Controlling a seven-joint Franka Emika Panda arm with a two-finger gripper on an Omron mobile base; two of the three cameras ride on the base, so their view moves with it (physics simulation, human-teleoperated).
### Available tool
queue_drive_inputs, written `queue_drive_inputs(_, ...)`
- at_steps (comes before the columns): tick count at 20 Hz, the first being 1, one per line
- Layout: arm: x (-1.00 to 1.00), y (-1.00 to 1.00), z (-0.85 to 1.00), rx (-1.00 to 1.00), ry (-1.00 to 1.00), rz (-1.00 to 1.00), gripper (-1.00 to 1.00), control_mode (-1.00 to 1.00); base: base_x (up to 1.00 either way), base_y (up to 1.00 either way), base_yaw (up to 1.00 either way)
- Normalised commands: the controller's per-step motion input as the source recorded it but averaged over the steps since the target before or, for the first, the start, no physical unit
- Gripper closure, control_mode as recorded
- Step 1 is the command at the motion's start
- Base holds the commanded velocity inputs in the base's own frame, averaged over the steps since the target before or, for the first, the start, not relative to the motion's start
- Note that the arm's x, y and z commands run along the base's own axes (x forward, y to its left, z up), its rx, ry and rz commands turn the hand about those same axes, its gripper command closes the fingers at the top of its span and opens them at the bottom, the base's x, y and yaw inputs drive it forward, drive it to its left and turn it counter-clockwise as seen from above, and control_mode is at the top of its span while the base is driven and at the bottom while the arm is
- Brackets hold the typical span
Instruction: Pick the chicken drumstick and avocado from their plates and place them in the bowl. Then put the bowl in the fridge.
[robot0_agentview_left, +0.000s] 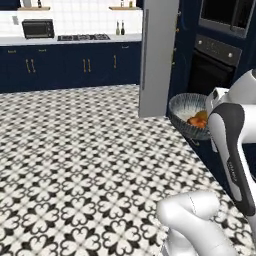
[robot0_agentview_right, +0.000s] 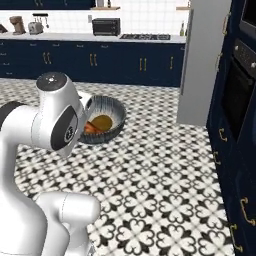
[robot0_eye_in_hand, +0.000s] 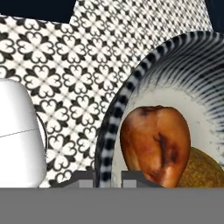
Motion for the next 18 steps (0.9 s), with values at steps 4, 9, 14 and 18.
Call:
queue_drive_inputs(4, 0.00, 0.00, 0.00, 0.00, 0.00, 0.00, 1.00, 1.00, 1.00, -0.38, 0.20)
queue_drive_inputs(9, 0.00, 0.00, 0.00, 0.00, 0.00, 0.00, 1.00, 1.00, 1.00, 0.06, 0.29)
queue_drive_inputs(14, 0.00, 0.00, 0.00, 0.00, 0.00, 0.00, 1.00, 1.00, 1.00, 0.00, 0.30)
queue_drive_inputs(18, 0.00, 0.00, 0.00, 0.00, 0.00, 0.00, 1.00, 1.00, 1.00, 0.00, 0.29)
